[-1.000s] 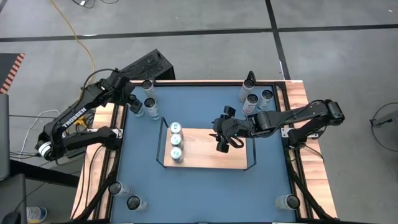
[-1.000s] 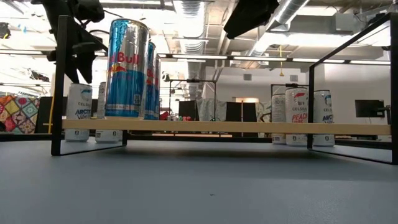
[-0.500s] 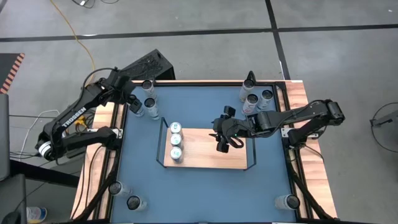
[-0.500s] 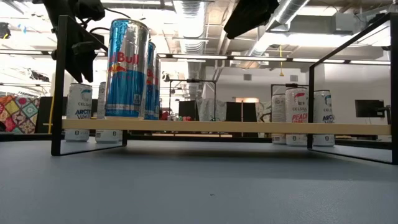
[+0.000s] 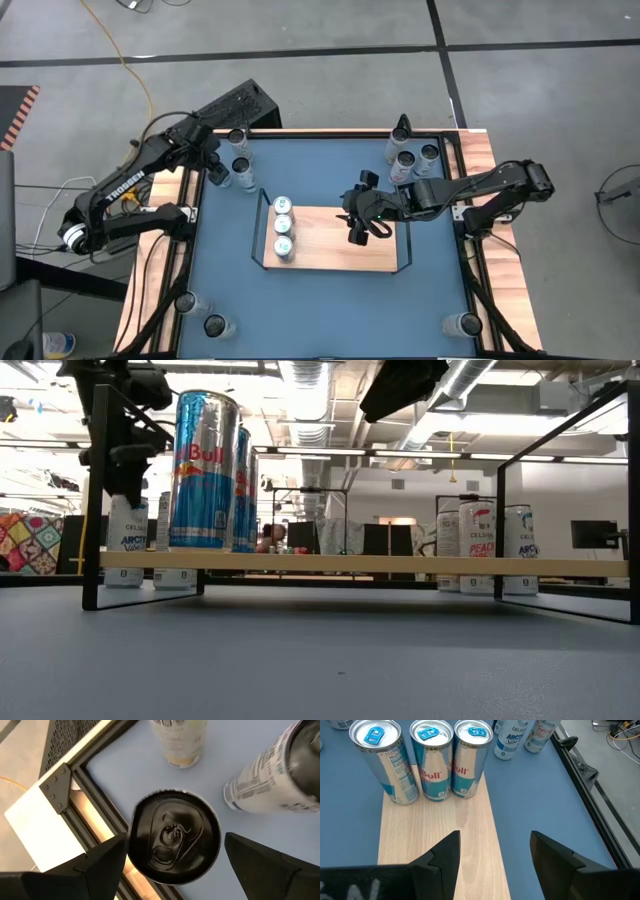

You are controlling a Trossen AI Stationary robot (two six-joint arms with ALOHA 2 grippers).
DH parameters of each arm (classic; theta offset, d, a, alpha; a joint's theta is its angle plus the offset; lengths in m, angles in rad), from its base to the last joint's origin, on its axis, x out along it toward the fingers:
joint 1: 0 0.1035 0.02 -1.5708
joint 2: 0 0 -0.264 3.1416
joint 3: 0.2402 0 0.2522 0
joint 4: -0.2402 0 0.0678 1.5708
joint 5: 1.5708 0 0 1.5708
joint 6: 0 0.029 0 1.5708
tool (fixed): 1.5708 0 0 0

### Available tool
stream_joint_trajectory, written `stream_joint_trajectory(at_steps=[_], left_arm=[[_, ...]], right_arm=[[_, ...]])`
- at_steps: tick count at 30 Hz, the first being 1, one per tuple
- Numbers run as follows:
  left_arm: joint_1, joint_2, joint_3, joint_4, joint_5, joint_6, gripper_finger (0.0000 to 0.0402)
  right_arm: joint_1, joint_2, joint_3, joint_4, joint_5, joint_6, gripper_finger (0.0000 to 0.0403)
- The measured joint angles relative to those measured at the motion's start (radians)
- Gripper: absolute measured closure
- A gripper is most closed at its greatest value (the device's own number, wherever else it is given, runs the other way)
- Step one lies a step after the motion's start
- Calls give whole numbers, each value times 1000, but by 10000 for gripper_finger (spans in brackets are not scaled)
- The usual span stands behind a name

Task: Place canned beverage on shelf
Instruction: Put the left blue soda can on the shelf

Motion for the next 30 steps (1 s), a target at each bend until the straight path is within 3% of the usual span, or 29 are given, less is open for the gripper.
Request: stream_joint_trajectory(at_steps=[11, 24, 30], left_arm=[[0, 0, -46, 3, 9, 4, 87], [-1, 0, -46, 35, 36, 23, 205], [0, -1, -46, 39, 46, 28, 176]], right_arm=[[0, 0, 0, 0, 0, 1, 184], [0, 0, 0, 0, 0, 1, 184], [0, 0, 0, 0, 0, 2, 184]])
